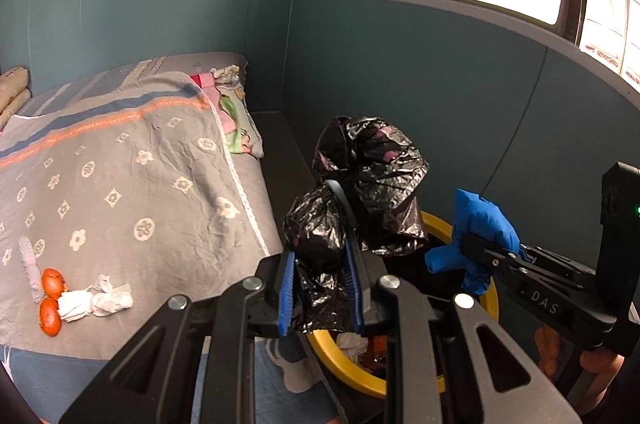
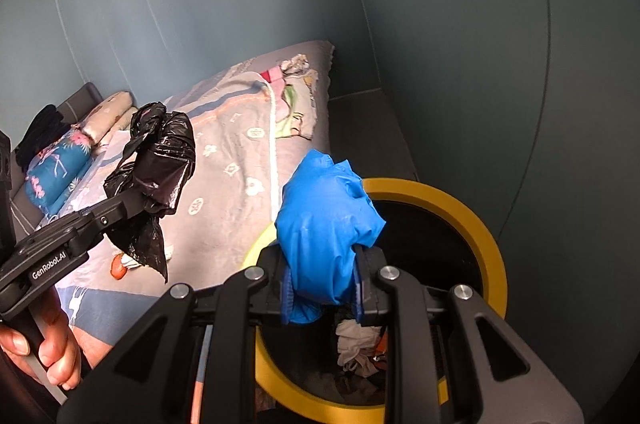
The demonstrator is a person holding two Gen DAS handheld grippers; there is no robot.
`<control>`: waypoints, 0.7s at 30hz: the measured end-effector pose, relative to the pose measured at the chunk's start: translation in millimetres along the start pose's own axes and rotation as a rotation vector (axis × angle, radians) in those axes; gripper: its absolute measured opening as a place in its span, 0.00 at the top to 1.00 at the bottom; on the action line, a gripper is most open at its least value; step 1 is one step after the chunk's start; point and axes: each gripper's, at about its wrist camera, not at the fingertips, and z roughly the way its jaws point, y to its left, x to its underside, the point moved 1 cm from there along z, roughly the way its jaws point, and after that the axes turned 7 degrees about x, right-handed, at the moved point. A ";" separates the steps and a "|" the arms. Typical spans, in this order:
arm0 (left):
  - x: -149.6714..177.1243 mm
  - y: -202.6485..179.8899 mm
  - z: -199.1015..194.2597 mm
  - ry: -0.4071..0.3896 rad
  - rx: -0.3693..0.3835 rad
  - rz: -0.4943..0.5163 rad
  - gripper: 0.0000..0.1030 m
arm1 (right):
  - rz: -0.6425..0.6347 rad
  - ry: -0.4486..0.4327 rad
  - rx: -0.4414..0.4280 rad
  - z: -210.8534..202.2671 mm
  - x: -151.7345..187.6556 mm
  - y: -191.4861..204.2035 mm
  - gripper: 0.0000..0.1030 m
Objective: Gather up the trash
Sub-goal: 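Open both tools to drop the black bag and blue glove into the bin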
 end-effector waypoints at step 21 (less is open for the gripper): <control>7.4 -5.4 68.4 0.084 0.124 -0.095 0.45 | 0.077 0.062 0.035 38.6 6.7 -27.4 0.65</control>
